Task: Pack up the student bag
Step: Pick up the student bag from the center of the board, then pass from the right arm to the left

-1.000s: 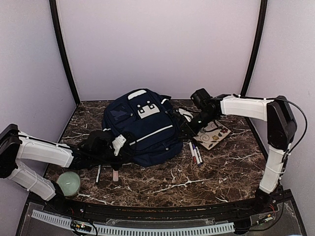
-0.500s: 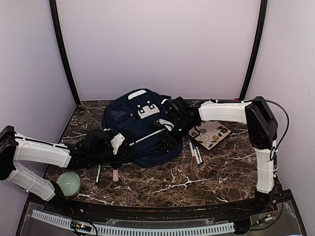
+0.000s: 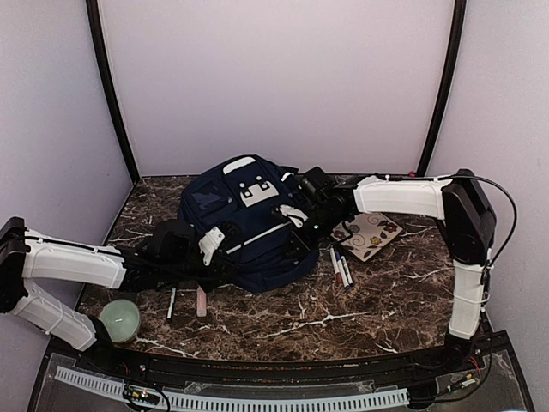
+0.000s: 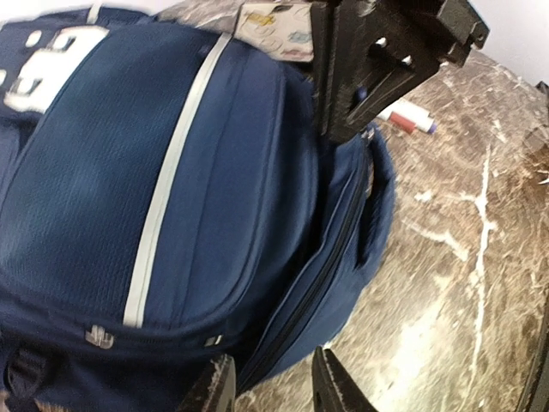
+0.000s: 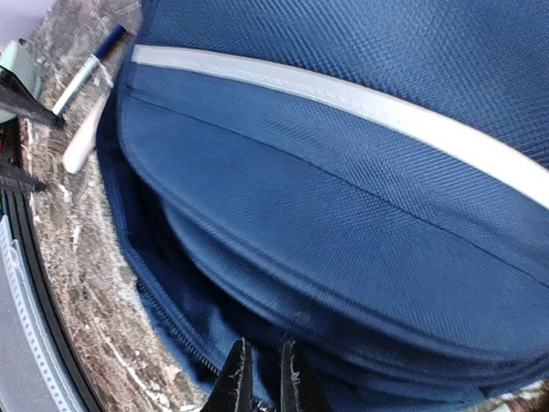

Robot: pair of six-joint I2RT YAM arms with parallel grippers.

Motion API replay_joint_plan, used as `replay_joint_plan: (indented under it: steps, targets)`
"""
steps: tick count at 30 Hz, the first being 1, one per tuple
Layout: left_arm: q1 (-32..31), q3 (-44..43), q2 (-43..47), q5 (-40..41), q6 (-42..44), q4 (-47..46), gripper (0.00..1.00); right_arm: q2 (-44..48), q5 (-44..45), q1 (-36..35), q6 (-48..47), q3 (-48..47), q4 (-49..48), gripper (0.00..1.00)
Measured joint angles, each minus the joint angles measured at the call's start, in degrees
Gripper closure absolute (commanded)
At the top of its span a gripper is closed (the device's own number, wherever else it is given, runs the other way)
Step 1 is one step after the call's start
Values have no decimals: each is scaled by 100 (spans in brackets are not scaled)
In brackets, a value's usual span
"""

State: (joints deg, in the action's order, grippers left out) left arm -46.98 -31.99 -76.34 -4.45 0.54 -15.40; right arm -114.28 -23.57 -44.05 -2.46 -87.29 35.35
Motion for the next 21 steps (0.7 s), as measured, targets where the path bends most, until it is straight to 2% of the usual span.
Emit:
replay_joint_plan:
  steps: [8, 12, 21]
  targets:
    - [-461, -870, -752, -256, 389, -293, 58, 664, 17, 24, 4, 225, -155, 100]
    - [-612, -1150, -1392, -306, 686, -546, 48, 647, -127, 149, 24, 225, -168, 100]
    - [-662, -1856, -2492, -197, 1126, -909, 56, 575, -426, 396, 96, 225, -186, 100]
